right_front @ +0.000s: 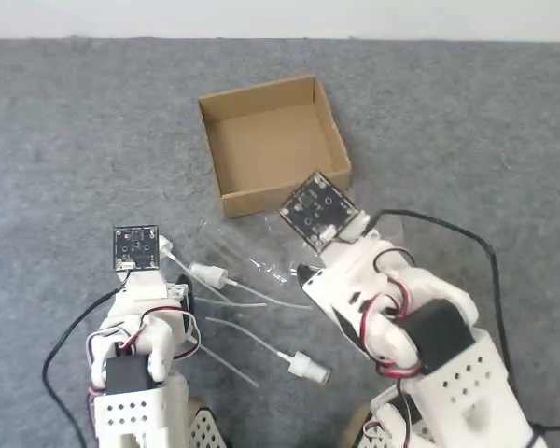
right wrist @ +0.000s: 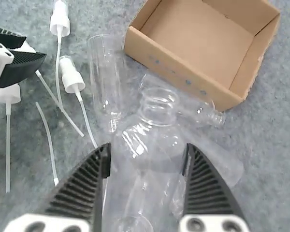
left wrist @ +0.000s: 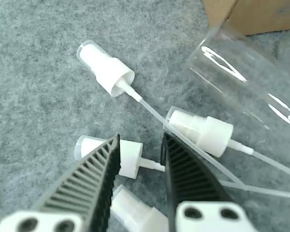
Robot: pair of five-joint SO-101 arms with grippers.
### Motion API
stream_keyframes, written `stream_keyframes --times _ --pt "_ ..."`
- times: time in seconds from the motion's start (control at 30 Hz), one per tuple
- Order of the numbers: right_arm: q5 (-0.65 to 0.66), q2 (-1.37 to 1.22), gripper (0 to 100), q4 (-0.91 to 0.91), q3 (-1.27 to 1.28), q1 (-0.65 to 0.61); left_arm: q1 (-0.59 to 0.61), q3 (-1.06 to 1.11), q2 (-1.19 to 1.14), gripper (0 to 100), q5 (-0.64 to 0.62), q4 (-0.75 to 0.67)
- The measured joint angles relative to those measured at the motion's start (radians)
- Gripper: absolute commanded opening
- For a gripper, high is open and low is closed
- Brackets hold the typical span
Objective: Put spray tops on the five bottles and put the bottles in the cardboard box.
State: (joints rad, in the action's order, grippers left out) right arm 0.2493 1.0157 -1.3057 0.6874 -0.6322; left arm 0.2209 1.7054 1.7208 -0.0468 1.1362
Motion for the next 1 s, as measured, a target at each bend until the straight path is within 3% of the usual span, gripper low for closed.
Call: stream_keyframes --times 0.57,1.0 --pt "-0.037 0.387 6.9 0.101 0.25 0.0 0.0 0.0 0.0 13 0.0 0.0" --pt "-0.049 0.647 6.9 0.169 0.358 0.103 0.0 0.0 0.0 13 0.0 0.002"
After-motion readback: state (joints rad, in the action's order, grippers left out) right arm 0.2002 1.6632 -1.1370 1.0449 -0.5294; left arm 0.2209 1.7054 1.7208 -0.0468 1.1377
